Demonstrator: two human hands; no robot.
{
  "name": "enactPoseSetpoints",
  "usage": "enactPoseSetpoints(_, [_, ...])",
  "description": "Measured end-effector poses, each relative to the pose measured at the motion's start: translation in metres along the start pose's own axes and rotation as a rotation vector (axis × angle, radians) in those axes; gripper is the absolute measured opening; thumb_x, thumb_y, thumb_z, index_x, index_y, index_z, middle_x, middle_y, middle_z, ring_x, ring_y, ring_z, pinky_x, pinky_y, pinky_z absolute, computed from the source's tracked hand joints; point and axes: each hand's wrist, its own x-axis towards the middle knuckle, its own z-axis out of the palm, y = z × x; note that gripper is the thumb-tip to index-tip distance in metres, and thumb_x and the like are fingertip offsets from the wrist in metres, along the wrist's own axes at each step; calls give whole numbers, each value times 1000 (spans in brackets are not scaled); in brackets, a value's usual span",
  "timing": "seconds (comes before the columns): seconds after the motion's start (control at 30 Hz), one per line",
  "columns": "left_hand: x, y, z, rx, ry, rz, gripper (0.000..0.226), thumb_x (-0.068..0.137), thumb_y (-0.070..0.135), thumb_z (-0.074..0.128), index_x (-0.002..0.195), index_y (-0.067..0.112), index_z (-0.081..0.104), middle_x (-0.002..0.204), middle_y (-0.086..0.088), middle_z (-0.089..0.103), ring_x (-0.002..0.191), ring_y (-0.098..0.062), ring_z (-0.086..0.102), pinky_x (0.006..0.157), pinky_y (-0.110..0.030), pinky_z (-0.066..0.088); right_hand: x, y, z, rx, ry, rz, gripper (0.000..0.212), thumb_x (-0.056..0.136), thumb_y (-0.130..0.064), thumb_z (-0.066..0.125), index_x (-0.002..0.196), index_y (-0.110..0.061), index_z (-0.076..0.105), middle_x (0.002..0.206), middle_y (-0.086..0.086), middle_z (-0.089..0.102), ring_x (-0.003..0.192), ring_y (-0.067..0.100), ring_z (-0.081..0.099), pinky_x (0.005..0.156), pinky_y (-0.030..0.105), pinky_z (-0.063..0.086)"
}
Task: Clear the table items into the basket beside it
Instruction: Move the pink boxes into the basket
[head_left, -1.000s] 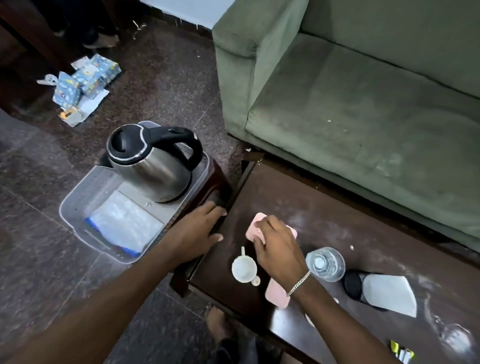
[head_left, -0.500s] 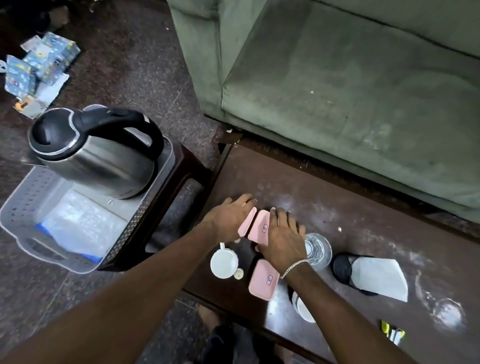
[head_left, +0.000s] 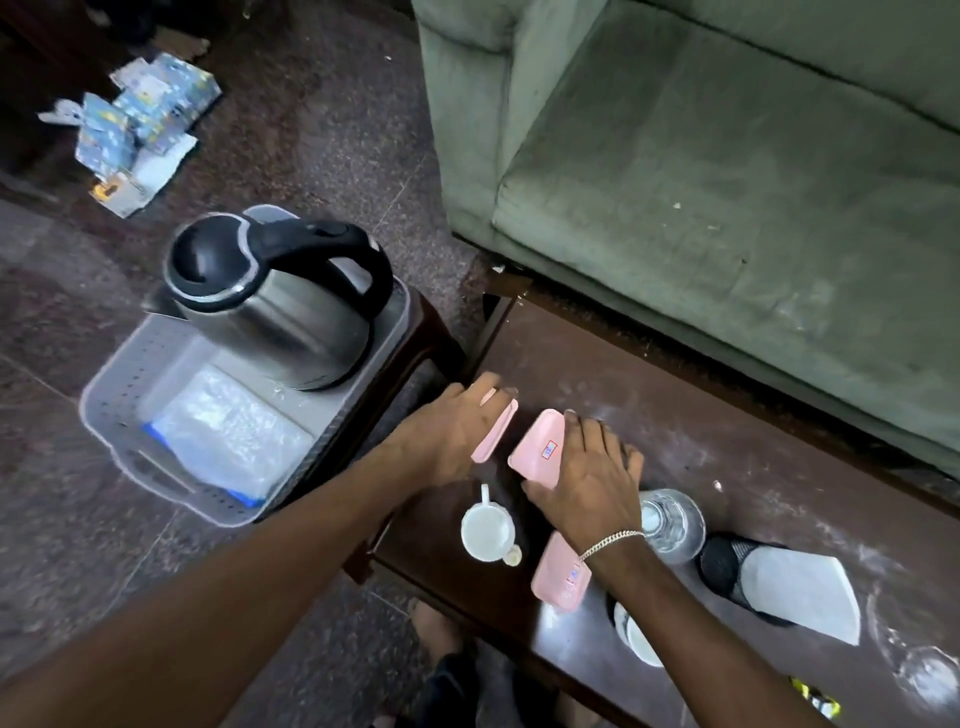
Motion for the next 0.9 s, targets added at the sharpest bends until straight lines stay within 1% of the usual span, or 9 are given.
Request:
enactPoseSetpoints(0.07, [-29, -13, -21, -16, 45, -15, 82, 86, 20, 68, 158, 12, 30, 156, -9, 33, 128, -33, 52, 108, -40, 44, -7, -25, -17, 27, 60, -21, 98, 68, -61, 74, 145, -8, 48, 130, 7, 59, 126, 29, 53, 100, 51, 37])
enactPoseSetpoints(0.13, [-65, -33, -42, -46, 69, -67, 88, 80, 15, 70, 158, 17, 30, 157, -5, 32, 126, -32, 55, 106, -38, 47, -14, -58, -33, 83, 132, -47, 94, 65, -62, 75, 139, -7, 55, 123, 7, 63, 117, 30, 59, 95, 51, 44])
enactPoseSetpoints(0.2, [-101, -56, -59, -58, 64, -111, 95, 72, 18, 74, 157, 22, 30, 158, 0, 31, 123, -31, 58, 101, -36, 51, -21, -94, -44, 144, 175, -66, 94, 61, -62, 76, 136, -8, 58, 121, 7, 65, 114, 30, 61, 91, 49, 47])
enactPoseSetpoints(0.27, [-138, -83, -73, -25, 46, -131, 97, 67, 23, 74, 153, 20, 31, 155, 1, 34, 121, -29, 60, 97, -34, 52, -25, -133, -52, 181, 179, -94, 96, 58, -64, 73, 136, -9, 58, 122, 5, 64, 115, 28, 60, 89, 48, 48])
enactPoseSetpoints(0.43, [-201, -139, -86, 14, -53, -245, 104, 62, 18, 84, 152, 20, 33, 155, 0, 38, 121, -27, 62, 96, -34, 52, -34, -223, -53, 299, 153, -144, 86, 63, -71, 61, 130, -18, 58, 120, -1, 63, 116, 24, 55, 89, 45, 44])
enactPoseSetpoints(0.57, [-219, -175, -79, -73, -96, -284, 103, 67, 14, 86, 155, 22, 32, 157, 2, 32, 128, -25, 58, 103, -38, 51, -33, -277, -33, 313, 63, -154, 91, 58, -68, 71, 131, -17, 56, 125, 1, 61, 123, 23, 51, 96, 46, 43])
enactPoseSetpoints(0.67, [-219, -193, -66, -102, -137, -331, 105, 70, 16, 89, 158, 25, 32, 156, -1, 31, 126, -25, 59, 104, -37, 51, -32, -301, -11, 285, 34, -172, 93, 59, -61, 80, 133, -12, 56, 128, 4, 62, 131, 27, 50, 100, 50, 42])
enactPoseSetpoints(0.77, [-214, -204, -52, -98, -190, -370, 106, 71, 16, 89, 159, 27, 31, 156, -2, 31, 124, -29, 61, 99, -38, 52, -29, -313, 9, 238, -7, -164, 93, 61, -58, 84, 134, -9, 56, 129, 6, 62, 139, 30, 47, 103, 53, 40])
enactPoseSetpoints(0.9, [-209, -213, -39, -79, -218, -359, 109, 70, 20, 91, 159, 30, 31, 157, 1, 33, 128, -30, 57, 101, -44, 52, -25, -314, 21, 185, -30, -134, 92, 62, -60, 84, 133, -8, 59, 126, 7, 64, 140, 29, 47, 104, 54, 39])
